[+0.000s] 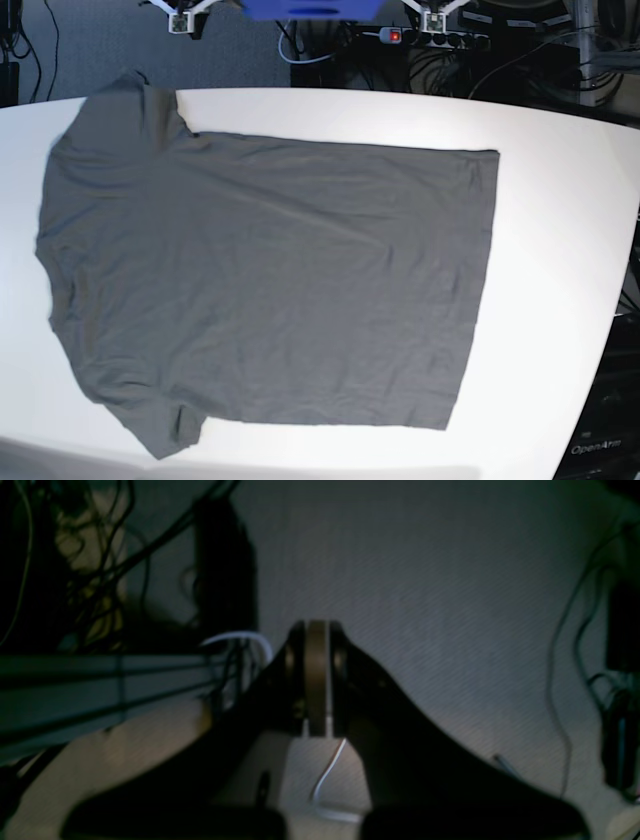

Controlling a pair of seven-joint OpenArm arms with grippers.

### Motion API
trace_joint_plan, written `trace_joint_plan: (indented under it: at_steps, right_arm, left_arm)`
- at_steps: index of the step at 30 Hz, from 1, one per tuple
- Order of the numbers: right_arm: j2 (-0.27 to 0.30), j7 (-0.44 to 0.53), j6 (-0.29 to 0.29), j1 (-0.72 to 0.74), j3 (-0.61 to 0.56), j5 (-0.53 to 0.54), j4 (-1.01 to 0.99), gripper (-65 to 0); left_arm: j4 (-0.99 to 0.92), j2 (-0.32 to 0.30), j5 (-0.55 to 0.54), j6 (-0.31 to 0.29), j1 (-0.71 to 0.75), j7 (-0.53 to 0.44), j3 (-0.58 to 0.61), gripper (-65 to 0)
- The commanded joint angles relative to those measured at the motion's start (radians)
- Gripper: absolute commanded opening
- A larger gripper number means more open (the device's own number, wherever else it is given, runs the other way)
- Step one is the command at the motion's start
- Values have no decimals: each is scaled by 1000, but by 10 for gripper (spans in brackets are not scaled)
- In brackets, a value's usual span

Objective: Fold the T-shirt properly
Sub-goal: 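Start moving the right gripper down toward the grey T-shirt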

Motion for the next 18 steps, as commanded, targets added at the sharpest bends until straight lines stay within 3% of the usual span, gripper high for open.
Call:
trace_joint_plan:
  at_steps: [1, 8, 12, 15, 18]
  right_arm:
    - [-1, 27, -3, -11, -1, 6, -2, -649]
    - [20, 47, -3, -34, 0, 7, 2, -649]
    - [39, 239, -3, -63, 2, 7, 1, -649]
    - [42, 382, -3, -79, 2, 7, 1, -646]
    - [42, 374, -3, -82, 2, 7, 2, -646]
  left_arm:
    - [0, 0, -5, 5, 2, -27, -1, -639]
    - [0, 4, -7, 7, 16, -31, -2, -639]
    - [10, 1, -7, 7, 30, -48, -2, -639]
    - [1, -2, -5, 4, 51, -163, -2, -639]
    - [1, -3, -1, 4, 83, -317, 4, -639]
